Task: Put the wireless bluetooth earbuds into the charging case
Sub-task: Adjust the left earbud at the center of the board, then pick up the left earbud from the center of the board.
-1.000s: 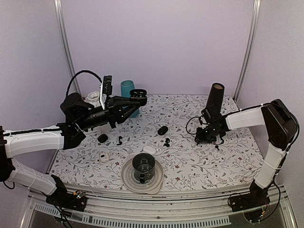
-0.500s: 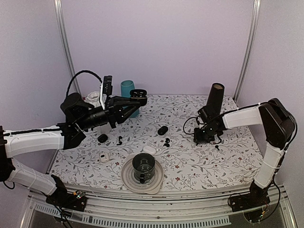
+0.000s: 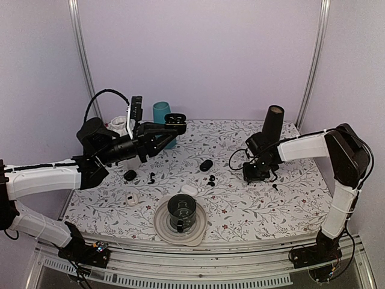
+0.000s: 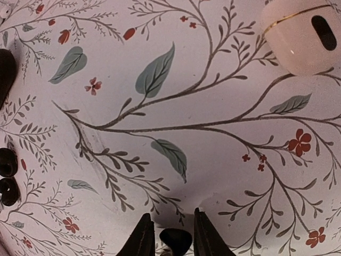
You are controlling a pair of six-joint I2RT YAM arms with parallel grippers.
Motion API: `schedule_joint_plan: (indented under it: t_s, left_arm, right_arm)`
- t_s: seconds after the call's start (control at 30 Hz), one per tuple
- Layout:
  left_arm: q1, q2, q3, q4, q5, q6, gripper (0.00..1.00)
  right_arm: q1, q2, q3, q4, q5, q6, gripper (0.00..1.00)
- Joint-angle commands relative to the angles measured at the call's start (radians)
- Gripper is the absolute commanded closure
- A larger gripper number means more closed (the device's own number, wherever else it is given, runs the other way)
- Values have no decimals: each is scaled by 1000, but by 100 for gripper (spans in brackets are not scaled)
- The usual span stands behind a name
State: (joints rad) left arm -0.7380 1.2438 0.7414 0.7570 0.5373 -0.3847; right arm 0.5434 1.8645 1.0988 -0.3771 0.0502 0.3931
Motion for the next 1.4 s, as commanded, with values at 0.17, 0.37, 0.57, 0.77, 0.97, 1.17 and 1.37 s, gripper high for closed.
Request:
schedule_joint_plan:
  t_s: [0.17, 0.37, 0.57, 0.77, 0.97, 1.17, 1.37]
  left_arm:
    - [11, 8, 6, 5, 3, 8, 100]
    - [12, 5, 6, 3, 3, 13, 100]
    - [11, 5, 6, 4, 3, 15, 100]
    - [12, 0, 1, 1, 1, 21, 100]
    - [13, -9, -6, 0, -3, 24, 100]
    - [13, -7, -10, 5, -4, 21, 100]
    - [14, -7, -8, 3, -3, 21, 100]
  right_arm:
    - [10, 4, 23, -57, 39, 6, 63]
    - [11, -20, 23, -69, 15, 40, 59]
    - [14, -20, 25, -76, 7, 71, 66]
    - [30, 1, 44, -92, 11, 83, 69]
    - [51, 19, 74, -100, -3, 76, 72]
    - [59, 37, 94, -108, 0, 68, 72]
    - [58, 39, 101, -138, 49, 56, 72]
